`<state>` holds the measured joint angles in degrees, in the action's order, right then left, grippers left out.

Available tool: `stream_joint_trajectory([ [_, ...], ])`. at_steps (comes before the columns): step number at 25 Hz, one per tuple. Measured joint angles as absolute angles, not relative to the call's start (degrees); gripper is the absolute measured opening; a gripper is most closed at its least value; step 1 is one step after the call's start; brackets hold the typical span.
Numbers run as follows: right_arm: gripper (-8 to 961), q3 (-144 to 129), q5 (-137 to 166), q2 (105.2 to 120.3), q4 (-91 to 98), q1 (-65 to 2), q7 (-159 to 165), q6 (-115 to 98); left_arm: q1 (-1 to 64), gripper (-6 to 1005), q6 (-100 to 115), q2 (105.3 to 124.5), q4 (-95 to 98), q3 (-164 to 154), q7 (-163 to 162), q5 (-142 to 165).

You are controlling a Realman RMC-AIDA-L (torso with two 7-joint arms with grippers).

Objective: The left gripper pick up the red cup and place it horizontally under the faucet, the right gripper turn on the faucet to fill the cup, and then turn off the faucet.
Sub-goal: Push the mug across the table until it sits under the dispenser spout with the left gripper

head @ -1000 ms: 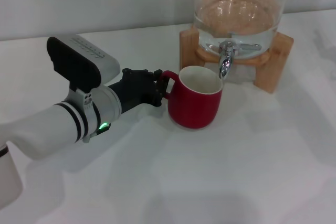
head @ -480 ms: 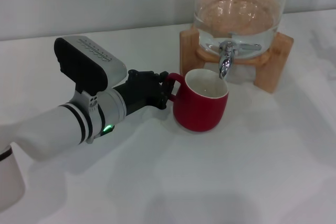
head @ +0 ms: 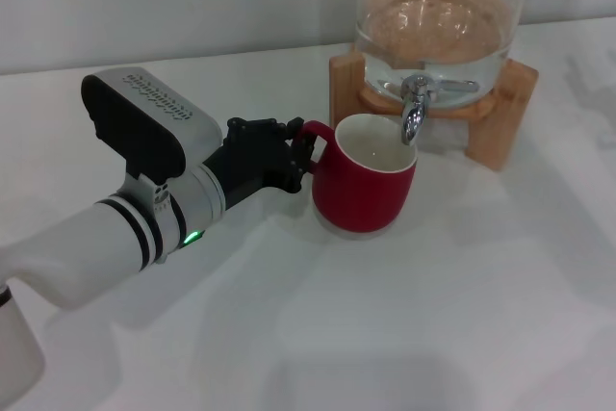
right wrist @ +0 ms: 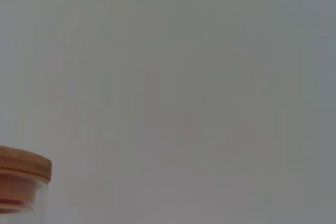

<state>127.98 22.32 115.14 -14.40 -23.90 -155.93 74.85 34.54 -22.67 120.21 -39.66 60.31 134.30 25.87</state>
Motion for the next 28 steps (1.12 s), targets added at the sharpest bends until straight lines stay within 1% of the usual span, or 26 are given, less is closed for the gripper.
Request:
stream_joint_trajectory([
  [11, 621, 127.2, 22.3, 115.20, -14.2, -23.7, -155.8, 75.8, 34.5, 162, -22.7, 120.23, -39.6, 60.0, 134.2, 25.8],
  [28, 621, 127.1, 22.3, 115.22, -14.0, -23.4, -155.7, 75.9, 37.2, 164, -22.9, 120.41, -38.8, 60.0, 134.5, 24.7],
])
